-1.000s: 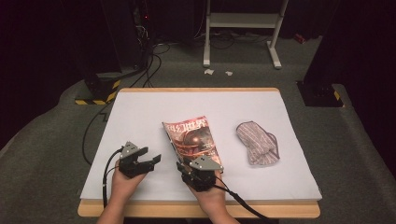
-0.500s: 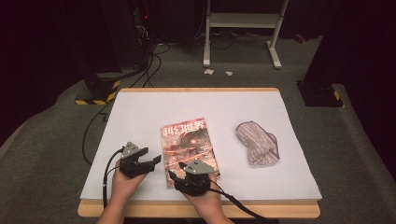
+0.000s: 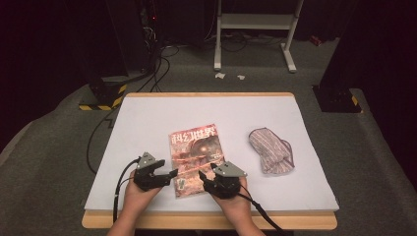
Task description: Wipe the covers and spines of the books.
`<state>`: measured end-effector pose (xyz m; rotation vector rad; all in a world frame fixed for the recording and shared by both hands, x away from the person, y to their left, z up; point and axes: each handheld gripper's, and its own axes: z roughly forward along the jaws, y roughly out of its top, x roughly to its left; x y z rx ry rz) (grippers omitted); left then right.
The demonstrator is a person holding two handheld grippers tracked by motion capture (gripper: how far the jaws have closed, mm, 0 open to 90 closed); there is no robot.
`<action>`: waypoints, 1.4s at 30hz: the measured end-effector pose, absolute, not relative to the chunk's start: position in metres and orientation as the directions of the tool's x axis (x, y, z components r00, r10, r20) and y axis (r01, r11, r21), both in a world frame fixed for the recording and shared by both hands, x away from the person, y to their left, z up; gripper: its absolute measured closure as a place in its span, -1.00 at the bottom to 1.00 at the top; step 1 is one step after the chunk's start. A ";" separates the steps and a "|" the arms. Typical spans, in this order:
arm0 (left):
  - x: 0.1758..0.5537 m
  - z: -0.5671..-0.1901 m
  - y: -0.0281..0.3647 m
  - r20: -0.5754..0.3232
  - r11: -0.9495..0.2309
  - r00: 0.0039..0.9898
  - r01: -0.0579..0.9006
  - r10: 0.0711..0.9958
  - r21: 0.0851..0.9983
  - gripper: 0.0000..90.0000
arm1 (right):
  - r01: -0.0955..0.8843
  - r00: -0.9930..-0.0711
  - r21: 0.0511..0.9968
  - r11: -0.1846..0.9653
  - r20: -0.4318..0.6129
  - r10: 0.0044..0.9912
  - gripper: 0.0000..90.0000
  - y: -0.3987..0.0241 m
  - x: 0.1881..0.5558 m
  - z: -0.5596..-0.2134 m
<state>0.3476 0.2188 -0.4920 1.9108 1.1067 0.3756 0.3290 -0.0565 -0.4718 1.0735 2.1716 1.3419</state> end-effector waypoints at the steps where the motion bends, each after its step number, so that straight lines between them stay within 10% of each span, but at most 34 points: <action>1: 0.347 -0.493 0.216 -0.156 -0.233 0.563 0.558 0.812 0.797 -0.35 | 0.411 -0.636 0.873 0.263 0.067 0.769 0.05 -0.061 0.330 -0.473; 42: 0.354 -0.502 0.181 -0.104 -0.331 0.581 0.591 0.807 0.735 -0.29 | 0.613 -0.539 0.736 0.286 0.126 0.833 0.11 -0.101 0.356 -0.503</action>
